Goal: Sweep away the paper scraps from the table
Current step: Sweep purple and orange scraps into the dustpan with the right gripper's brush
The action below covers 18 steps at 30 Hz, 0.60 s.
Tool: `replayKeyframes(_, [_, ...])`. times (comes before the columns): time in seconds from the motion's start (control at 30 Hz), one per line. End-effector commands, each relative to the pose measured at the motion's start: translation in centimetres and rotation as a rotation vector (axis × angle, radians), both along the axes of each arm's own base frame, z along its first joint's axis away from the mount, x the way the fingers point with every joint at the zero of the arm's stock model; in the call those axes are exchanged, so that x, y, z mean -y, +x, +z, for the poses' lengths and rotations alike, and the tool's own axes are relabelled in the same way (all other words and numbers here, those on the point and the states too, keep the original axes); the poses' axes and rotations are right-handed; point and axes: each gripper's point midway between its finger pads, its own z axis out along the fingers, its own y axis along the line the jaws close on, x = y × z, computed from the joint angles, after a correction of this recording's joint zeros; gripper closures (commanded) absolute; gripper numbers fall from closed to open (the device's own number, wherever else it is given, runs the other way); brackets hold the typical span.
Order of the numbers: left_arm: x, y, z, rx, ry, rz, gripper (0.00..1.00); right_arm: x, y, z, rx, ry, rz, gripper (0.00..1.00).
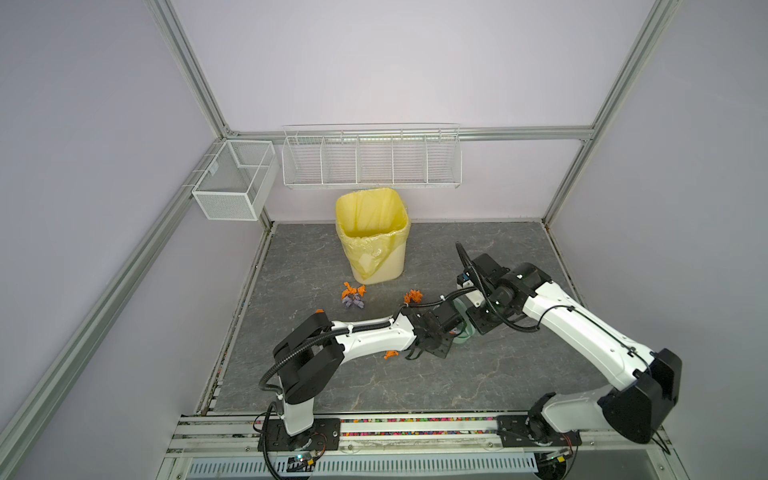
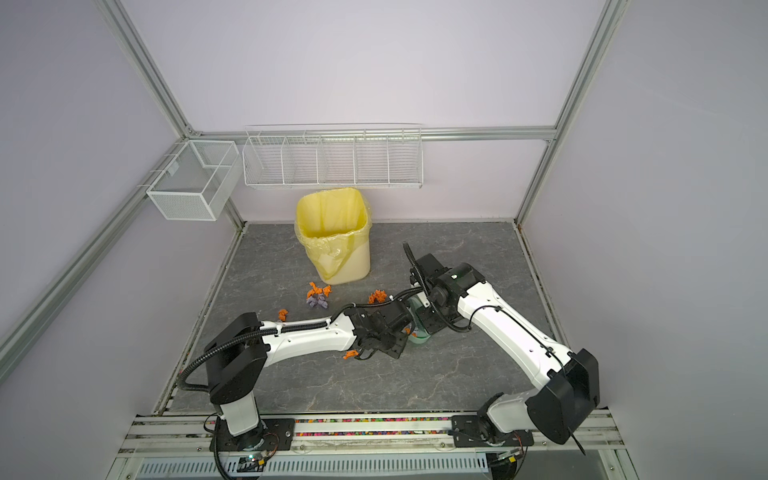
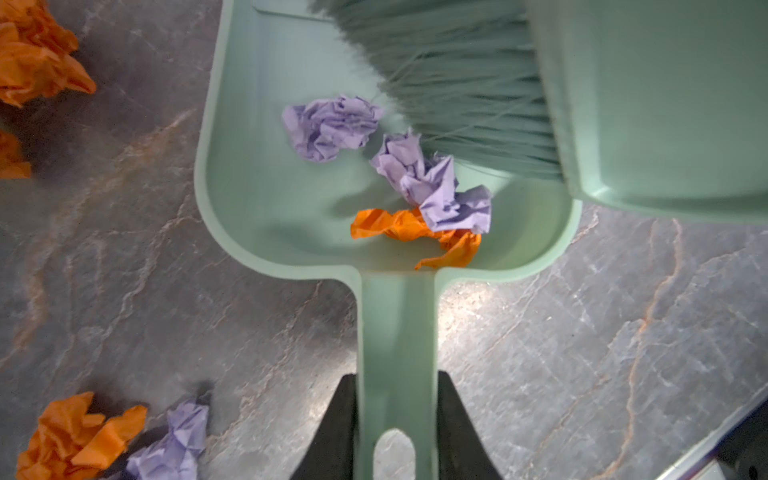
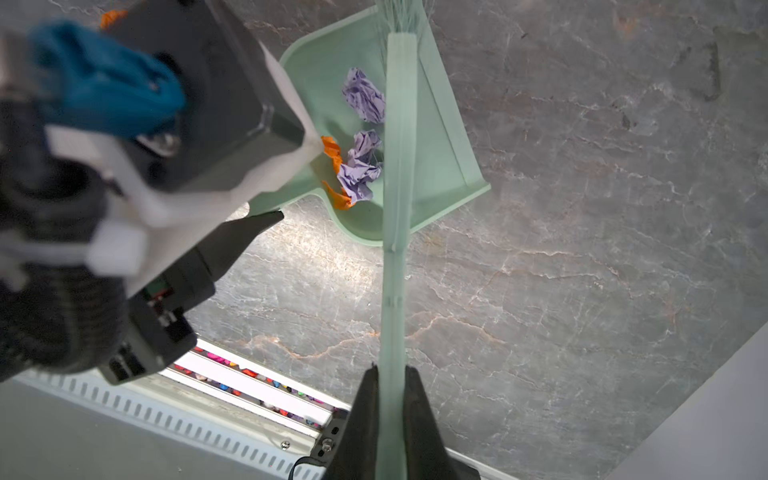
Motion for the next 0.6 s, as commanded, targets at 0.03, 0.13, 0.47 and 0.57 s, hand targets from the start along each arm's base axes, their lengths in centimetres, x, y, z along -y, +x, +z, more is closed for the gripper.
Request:
replayKeyframes(0.03, [-0.3, -0.2, -1.4, -0.019, 0.006, 0.009, 1.00, 1.1, -1.1, 0.9, 0.027, 0.010, -0.082, 0.93])
replayKeyframes(0.13, [-0.3, -0.1, -1.5, -0.013, 0.005, 0.012, 1.00, 2.0, -0.9, 1.9, 0.079, 0.015, -0.131, 0.93])
replayKeyframes(0.47, [-0.4, 0.2, -1.4, 0.025, -0.030, 0.035, 1.00, 1.1, -1.4, 3.4, 0.089, 0.134, -0.152, 0.93])
replayKeyframes(0.57, [-0.3, 0.4, -1.0, 0.037, -0.048, 0.042, 1.00, 0.5, -1.9, 3.2, 0.053, 0.163, -0.138, 0.93])
